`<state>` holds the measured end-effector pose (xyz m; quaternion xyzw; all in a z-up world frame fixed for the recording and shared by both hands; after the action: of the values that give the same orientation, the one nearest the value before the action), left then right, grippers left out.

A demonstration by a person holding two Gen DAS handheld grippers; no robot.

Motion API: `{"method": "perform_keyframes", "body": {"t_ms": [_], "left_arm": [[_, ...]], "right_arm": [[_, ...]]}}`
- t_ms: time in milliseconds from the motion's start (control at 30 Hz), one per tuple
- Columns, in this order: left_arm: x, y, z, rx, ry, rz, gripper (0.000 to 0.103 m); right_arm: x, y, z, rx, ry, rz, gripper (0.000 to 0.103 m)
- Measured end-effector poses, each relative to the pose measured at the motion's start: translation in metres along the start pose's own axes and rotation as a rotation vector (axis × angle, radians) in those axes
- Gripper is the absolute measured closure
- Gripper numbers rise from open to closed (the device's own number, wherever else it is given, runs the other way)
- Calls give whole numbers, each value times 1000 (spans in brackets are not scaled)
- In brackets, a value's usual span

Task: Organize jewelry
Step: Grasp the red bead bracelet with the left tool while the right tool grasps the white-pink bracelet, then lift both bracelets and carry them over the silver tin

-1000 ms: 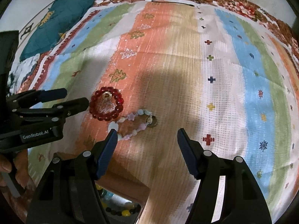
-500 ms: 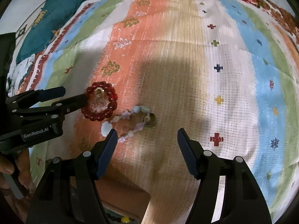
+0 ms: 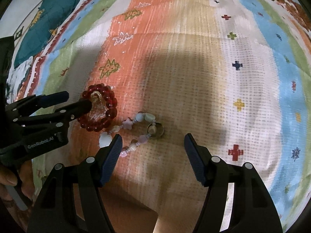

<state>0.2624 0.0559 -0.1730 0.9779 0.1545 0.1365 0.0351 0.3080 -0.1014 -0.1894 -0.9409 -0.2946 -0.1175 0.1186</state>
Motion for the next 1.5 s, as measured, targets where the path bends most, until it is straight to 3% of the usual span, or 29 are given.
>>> {"method": "perform_keyframes", "body": {"t_ms": [167,500,700,833,1500], "left_arm": [[1,-2,5,3,-11,0,45],[0,2,11,40,-8,25,68],[-2,5,12,27,-15,25,88],[-3,6,13,24,-16,32,89],[1,2,-18,-51,21,3,90]], "right_arm": [[4,0,6,8,-7,2,42],[4,0,11,-20,-27,-4,60],[2,0,12,-18,-40,2,73],[2,3,13,-15,-48,14,85],[-2,-8,-14,-8,3,-37,86]]}}
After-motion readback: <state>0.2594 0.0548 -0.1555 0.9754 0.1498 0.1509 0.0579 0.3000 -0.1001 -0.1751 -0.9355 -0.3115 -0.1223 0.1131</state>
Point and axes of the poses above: each gripper's, at about its wrist camera, not at the fingertips, and z roughly the way its jaws point, y to its right, x to its top, the point moved 4 cm from there along z, roughly the way its jaws point, and after that the axes turned 9 degrees about -z, right-handed, at the moved point
